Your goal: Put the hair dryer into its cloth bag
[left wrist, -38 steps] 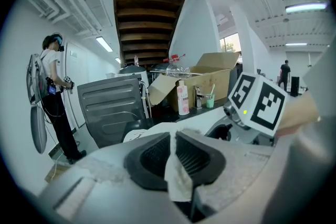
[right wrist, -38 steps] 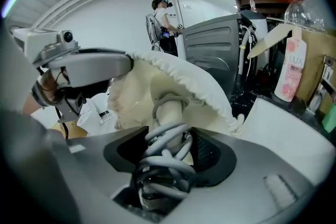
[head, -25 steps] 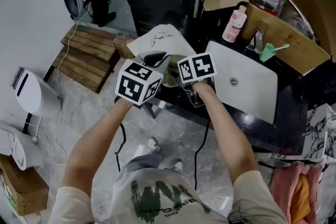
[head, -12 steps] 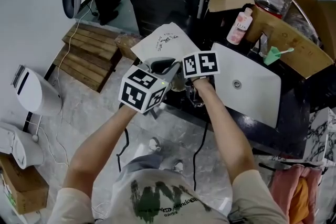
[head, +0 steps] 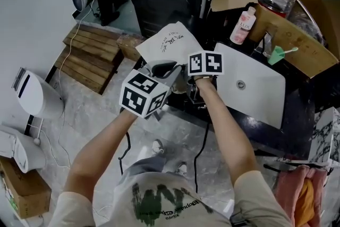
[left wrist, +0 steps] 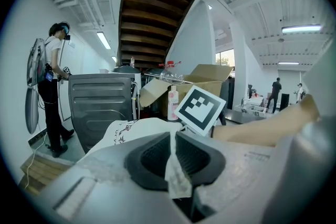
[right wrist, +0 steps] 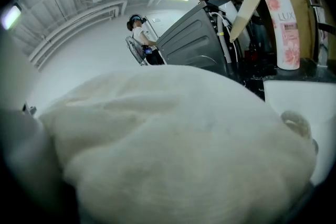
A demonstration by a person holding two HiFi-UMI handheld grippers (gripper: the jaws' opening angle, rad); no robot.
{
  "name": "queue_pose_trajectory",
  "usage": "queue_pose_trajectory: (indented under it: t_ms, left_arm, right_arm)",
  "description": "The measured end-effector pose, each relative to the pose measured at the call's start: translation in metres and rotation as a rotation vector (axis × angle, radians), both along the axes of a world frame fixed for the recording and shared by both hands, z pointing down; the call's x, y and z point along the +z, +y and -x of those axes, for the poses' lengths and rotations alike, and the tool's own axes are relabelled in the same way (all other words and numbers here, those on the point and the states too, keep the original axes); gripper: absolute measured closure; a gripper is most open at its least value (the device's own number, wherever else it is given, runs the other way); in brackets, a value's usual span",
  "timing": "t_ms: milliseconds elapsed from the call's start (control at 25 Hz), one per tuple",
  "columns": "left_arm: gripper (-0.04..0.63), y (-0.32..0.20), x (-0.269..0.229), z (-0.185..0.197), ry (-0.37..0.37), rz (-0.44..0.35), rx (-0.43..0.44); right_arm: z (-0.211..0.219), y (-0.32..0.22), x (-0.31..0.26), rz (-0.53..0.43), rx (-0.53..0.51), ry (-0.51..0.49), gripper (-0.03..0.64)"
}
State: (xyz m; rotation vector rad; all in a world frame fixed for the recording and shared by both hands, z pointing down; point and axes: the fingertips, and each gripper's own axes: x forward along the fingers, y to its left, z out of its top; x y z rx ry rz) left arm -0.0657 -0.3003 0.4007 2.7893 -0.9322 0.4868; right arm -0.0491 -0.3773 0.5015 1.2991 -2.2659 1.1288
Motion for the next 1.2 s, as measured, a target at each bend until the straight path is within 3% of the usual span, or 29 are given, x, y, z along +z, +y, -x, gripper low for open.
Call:
queue_pose_trajectory:
  t_ms: [400, 720, 1200]
  left_arm:
    - [0.558, -0.002, 0.005, 0.008, 0.004, 0.005, -0.022]
    - [0.558, -0.004, 0.006, 0.010, 0.011, 0.011, -0.042]
    - [0.558, -0.005, 0.009, 0.008, 0.030, 0.029, -0.077]
  right_arm:
    - [-0.002, 0.000, 0.009, -0.033, -0.022, 0.086, 0.360]
    - [0.001, 0.002, 0.003, -0.056, -0.006, 0.029, 0.347]
    - [-0.014, 0.017, -0.014, -0.132, -0.012, 0.029, 0.348]
